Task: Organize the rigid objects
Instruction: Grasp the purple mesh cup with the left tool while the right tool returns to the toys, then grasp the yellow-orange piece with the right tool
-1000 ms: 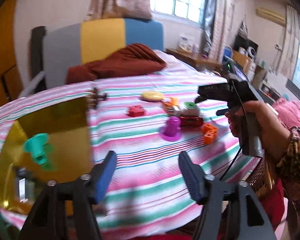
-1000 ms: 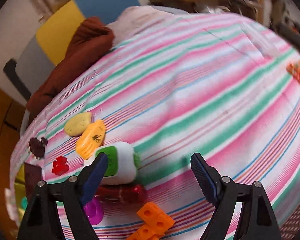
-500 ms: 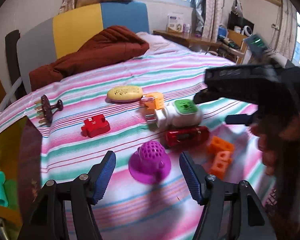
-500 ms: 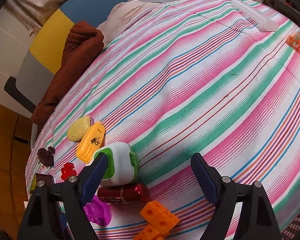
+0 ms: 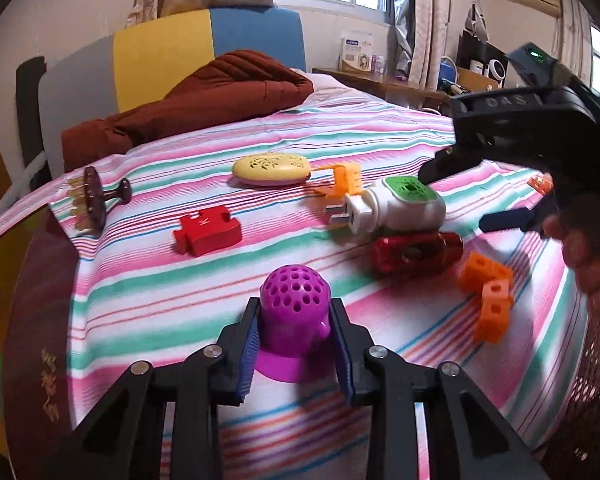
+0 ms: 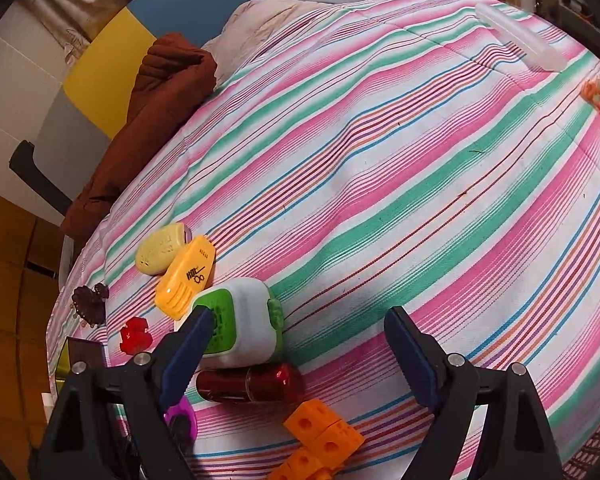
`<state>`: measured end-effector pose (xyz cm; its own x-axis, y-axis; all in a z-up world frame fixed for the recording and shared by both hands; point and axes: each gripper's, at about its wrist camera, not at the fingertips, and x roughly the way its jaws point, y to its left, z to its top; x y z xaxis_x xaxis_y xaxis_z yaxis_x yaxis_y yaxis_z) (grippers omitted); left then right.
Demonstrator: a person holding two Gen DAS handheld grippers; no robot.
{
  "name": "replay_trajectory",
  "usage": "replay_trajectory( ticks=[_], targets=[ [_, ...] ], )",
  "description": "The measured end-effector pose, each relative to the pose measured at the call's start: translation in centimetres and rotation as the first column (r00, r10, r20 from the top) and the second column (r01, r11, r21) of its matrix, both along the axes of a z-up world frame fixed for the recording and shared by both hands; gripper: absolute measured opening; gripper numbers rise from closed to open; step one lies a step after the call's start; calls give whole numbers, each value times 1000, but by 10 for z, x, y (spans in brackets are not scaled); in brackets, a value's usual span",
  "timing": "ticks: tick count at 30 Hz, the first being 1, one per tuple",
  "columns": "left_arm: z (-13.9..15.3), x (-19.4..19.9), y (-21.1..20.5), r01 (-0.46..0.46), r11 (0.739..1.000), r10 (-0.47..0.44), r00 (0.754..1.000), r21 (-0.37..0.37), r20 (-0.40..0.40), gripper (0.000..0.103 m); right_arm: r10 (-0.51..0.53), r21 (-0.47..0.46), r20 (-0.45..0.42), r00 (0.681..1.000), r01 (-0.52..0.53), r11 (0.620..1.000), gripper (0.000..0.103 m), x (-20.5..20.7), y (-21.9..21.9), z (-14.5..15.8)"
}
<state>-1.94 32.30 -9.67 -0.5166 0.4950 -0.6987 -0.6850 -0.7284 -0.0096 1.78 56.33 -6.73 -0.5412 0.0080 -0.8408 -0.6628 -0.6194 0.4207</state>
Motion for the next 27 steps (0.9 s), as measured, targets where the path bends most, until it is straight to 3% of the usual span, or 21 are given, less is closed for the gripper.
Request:
replay_trajectory(
  ticks=[6, 11, 13, 15, 17, 20, 23, 27],
  targets=[
    [-3, 18, -31, -13, 999, 15, 998, 33, -65, 32, 26, 41, -1, 1000, -26, 999, 88, -3, -6, 6],
    [0, 11, -47, -47, 998, 49, 998, 47, -34, 32, 110, 198, -30, 993, -102, 975, 88, -11, -28, 29],
    [1, 10, -50, -40, 998, 42, 998, 39, -41, 32, 157, 247, 4, 988, -154, 957, 88, -23, -37, 34],
    [0, 11, -53, -28, 999, 29, 999, 40, -43, 32, 159, 229, 30, 987, -162, 960, 88, -37, -39, 34],
    [0, 10, -55, -21, 999, 23, 999, 47, -39, 32, 184, 187, 1, 983, -181, 966, 87, -54, -37, 32],
    [-1, 12, -56, -20, 998, 23, 999, 58, -47, 32, 211, 225, 33, 977, -213, 951, 82, -72, -38, 25],
    [-2, 12, -57, -25, 997, 29, 998, 72, -53, 32, 238, 183, 34, 971, -241, 953, 75, -85, -35, 17],
    [-1, 12, -58, -24, 996, 29, 998, 86, -52, 32, 269, 204, 61, 961, -276, 939, 72, -100, -35, 13]
  ],
)
